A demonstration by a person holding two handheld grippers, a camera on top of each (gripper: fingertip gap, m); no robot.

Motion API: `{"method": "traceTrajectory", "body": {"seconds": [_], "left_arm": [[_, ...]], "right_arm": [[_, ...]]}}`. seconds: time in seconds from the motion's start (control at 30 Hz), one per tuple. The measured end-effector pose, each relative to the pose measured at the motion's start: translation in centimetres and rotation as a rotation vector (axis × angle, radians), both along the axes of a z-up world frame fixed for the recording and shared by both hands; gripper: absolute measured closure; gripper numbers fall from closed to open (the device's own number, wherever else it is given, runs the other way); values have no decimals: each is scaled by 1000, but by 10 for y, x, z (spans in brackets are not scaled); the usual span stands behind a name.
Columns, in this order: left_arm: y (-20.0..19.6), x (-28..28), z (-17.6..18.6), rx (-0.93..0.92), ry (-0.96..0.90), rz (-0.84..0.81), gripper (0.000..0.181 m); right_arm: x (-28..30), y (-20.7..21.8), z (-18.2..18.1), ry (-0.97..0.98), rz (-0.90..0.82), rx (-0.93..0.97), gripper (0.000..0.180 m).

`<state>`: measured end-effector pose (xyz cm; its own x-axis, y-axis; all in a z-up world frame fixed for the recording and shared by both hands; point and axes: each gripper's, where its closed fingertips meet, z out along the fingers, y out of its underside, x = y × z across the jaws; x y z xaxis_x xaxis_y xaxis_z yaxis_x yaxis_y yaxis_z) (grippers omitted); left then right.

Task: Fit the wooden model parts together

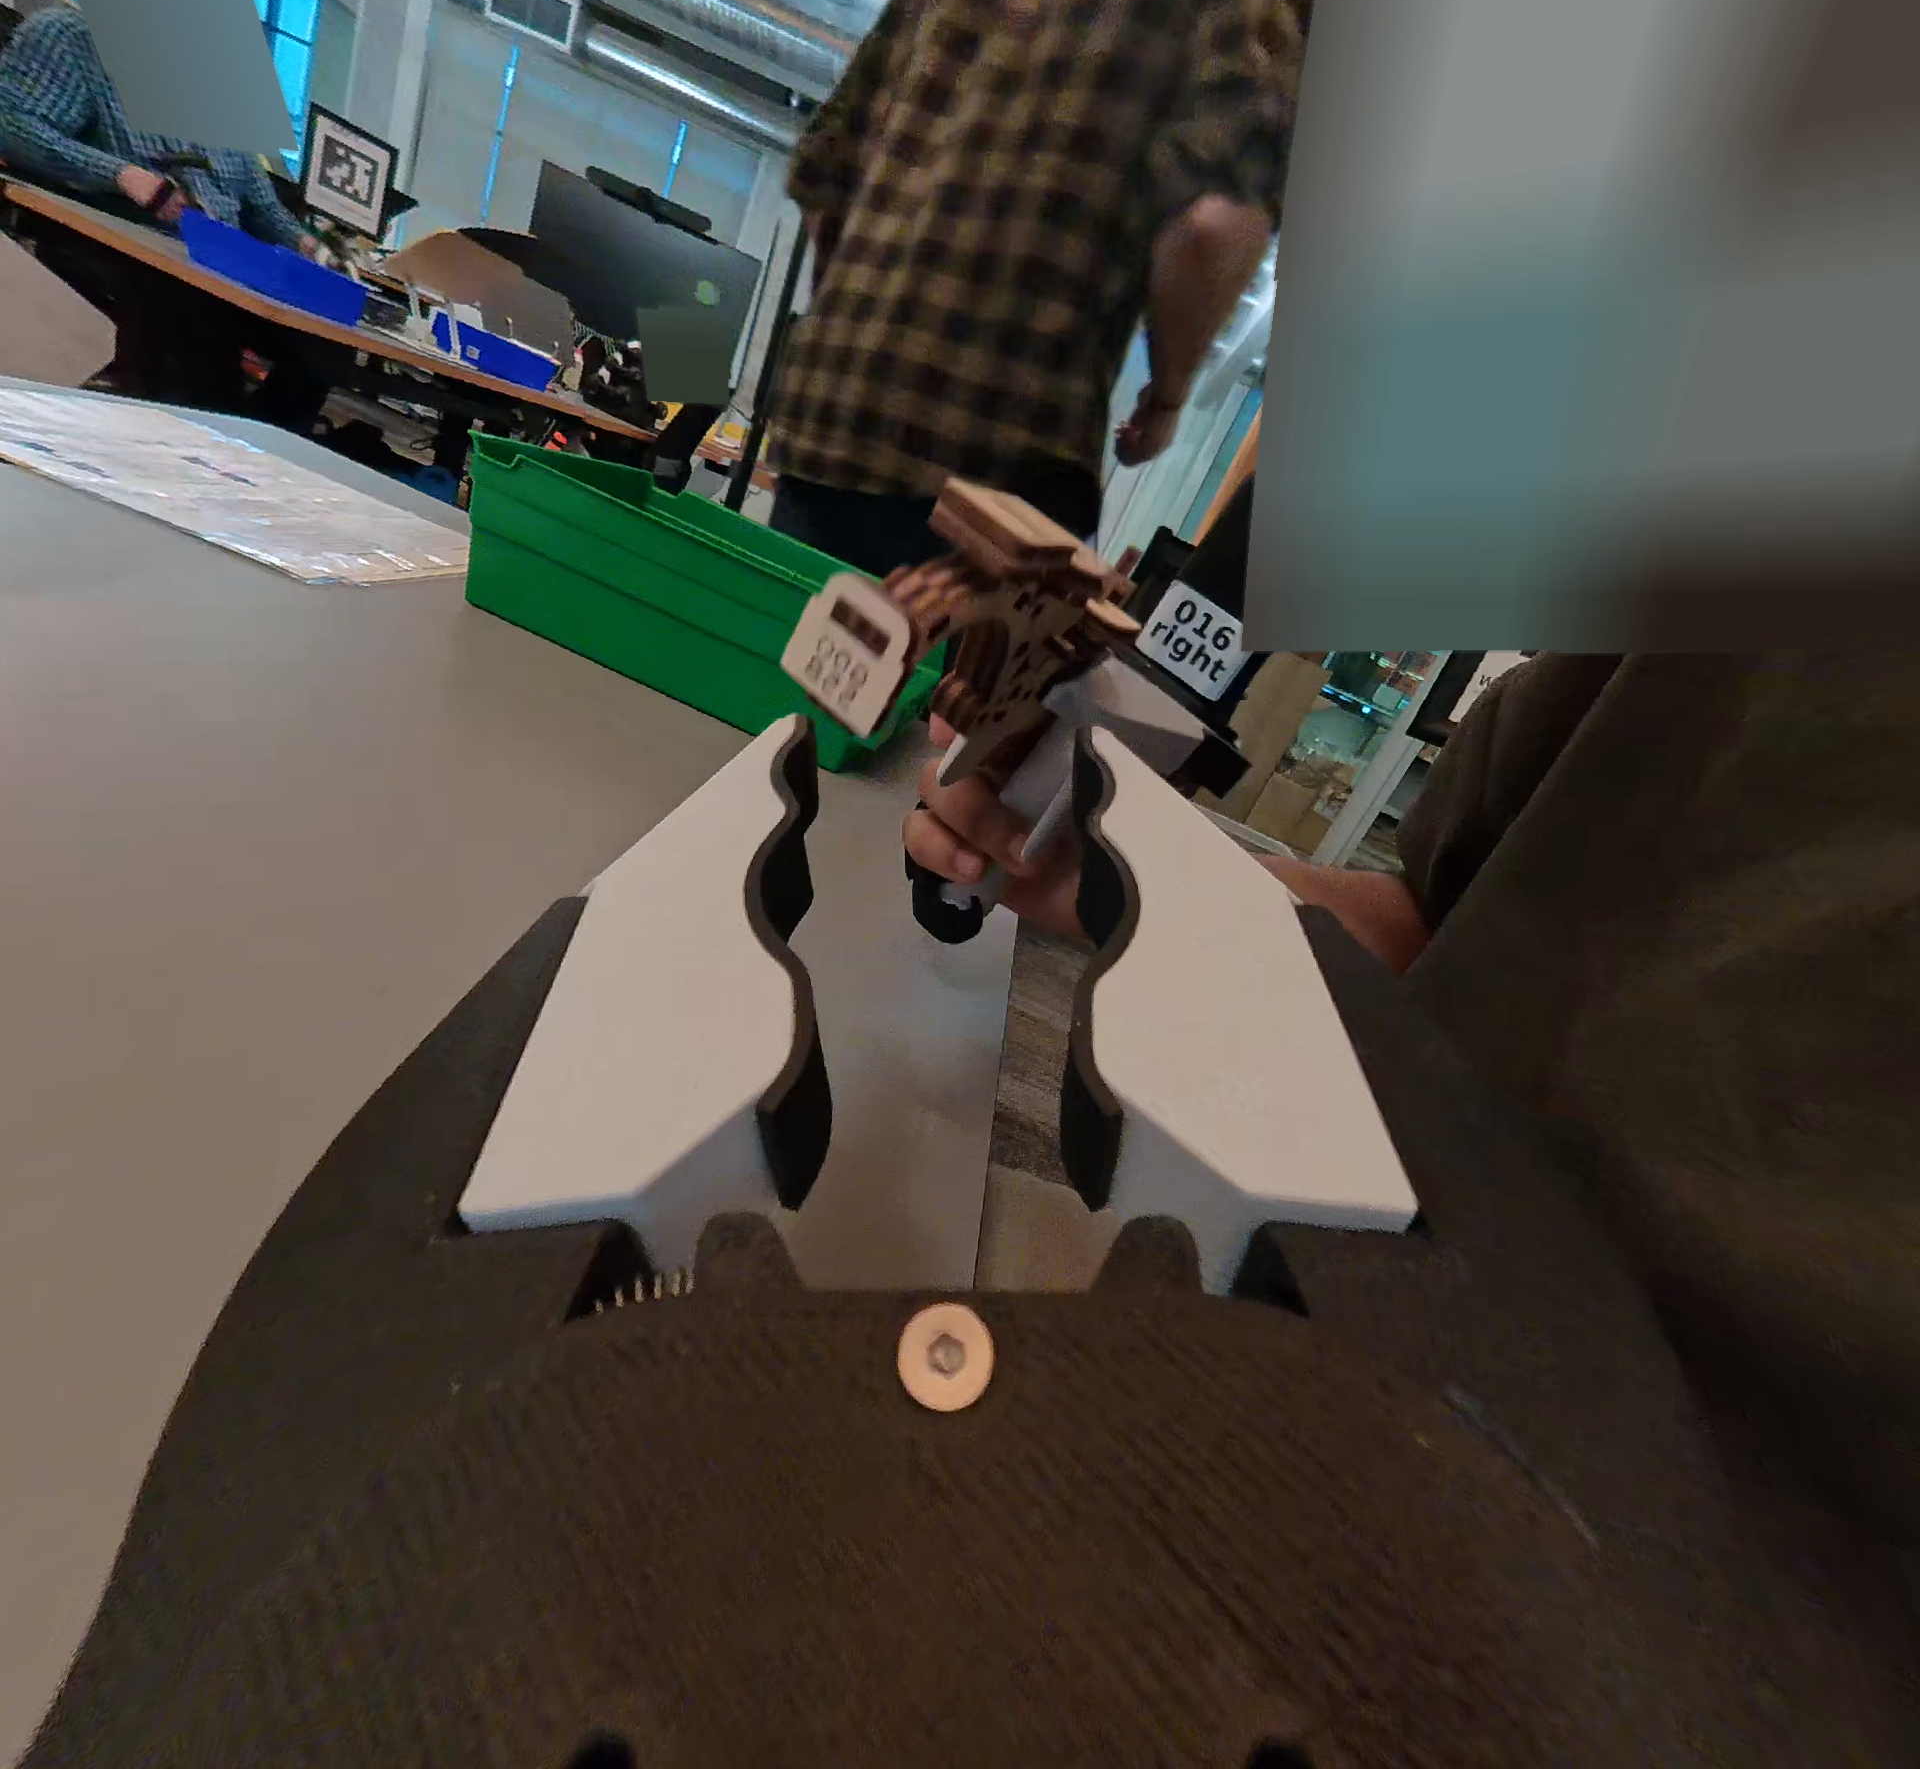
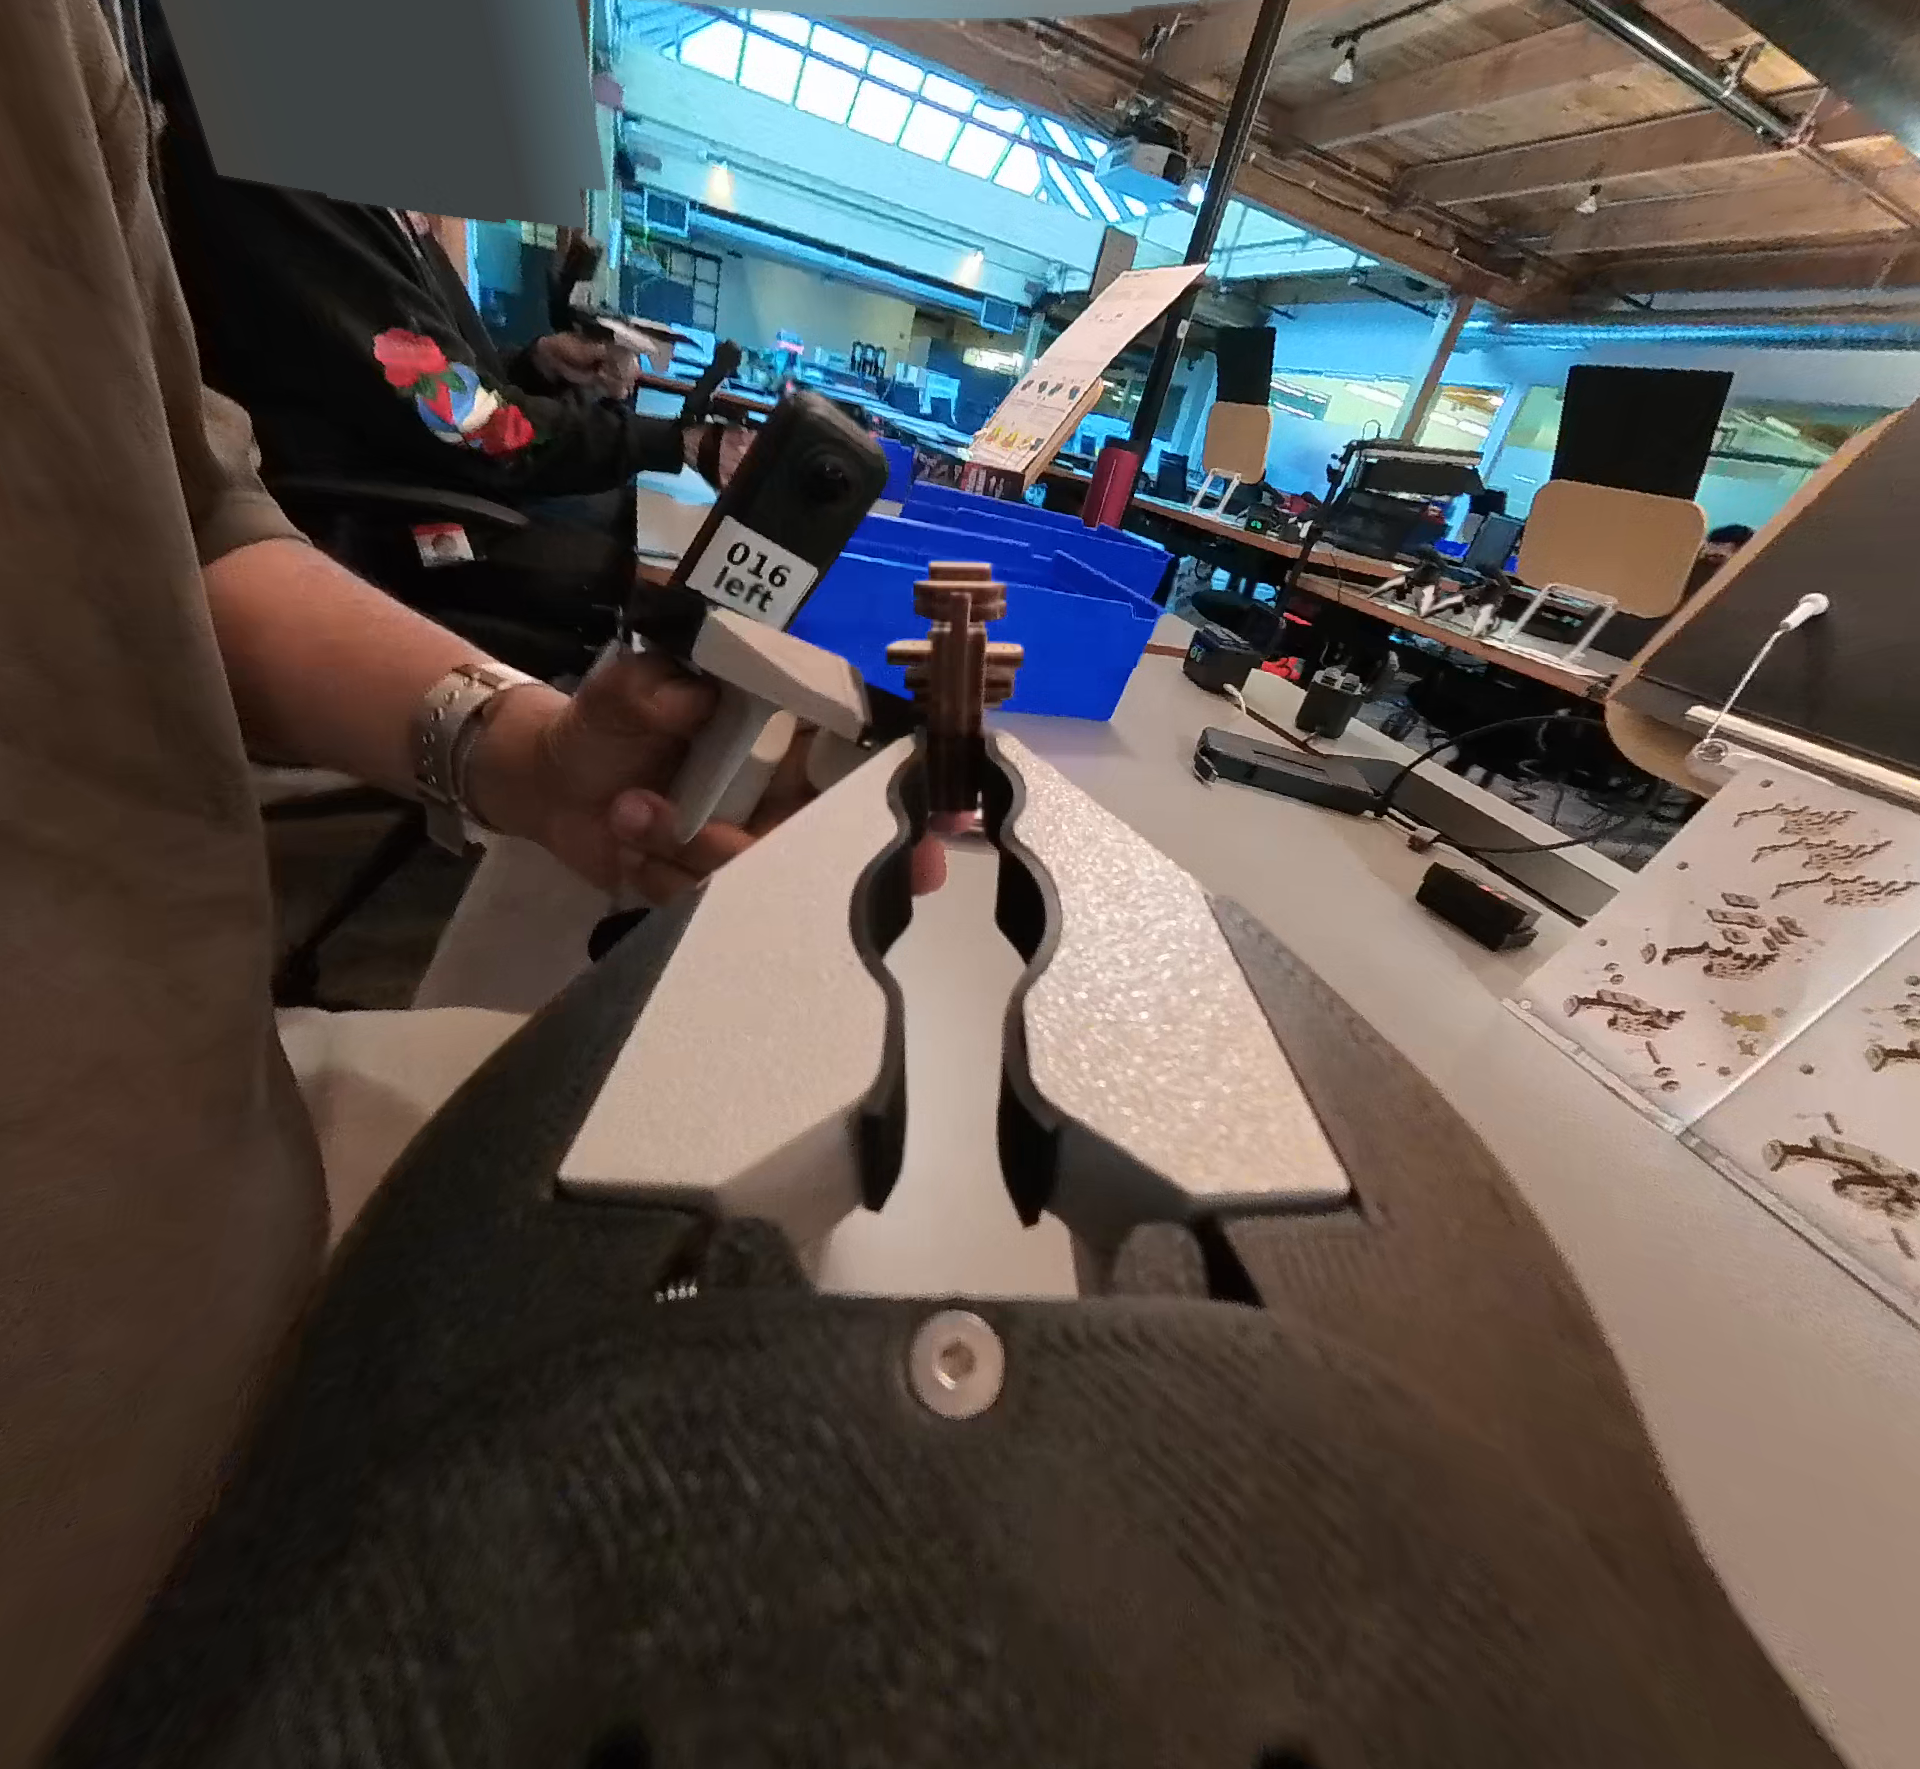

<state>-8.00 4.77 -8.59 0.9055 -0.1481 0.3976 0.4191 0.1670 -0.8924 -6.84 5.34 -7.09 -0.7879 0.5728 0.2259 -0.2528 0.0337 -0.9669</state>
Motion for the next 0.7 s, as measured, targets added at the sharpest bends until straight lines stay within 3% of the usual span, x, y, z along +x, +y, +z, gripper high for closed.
{"method": "traceTrajectory", "body": {"seconds": [0.17, 0.3, 0.43, 0.6, 0.7], "left_arm": [[0, -3, -1, -11, 4, 19, 129], [-4, -10, 2, 5, -8, 42, 127], [-9, -21, 1, -7, 1, 86, 128], [-23, -70, -22, -200, 135, 355, 139], [-33, -72, -17, -232, 191, 342, 139]], "right_arm": [[-4, 15, 10, -88, 36, -162, 172], [-3, 16, 5, -228, 161, -259, 173], [-4, 24, 11, -225, 152, -297, 173], [-11, 31, -3, -146, 36, -114, 172], [-19, 38, -19, -55, -91, 92, 172]]}}
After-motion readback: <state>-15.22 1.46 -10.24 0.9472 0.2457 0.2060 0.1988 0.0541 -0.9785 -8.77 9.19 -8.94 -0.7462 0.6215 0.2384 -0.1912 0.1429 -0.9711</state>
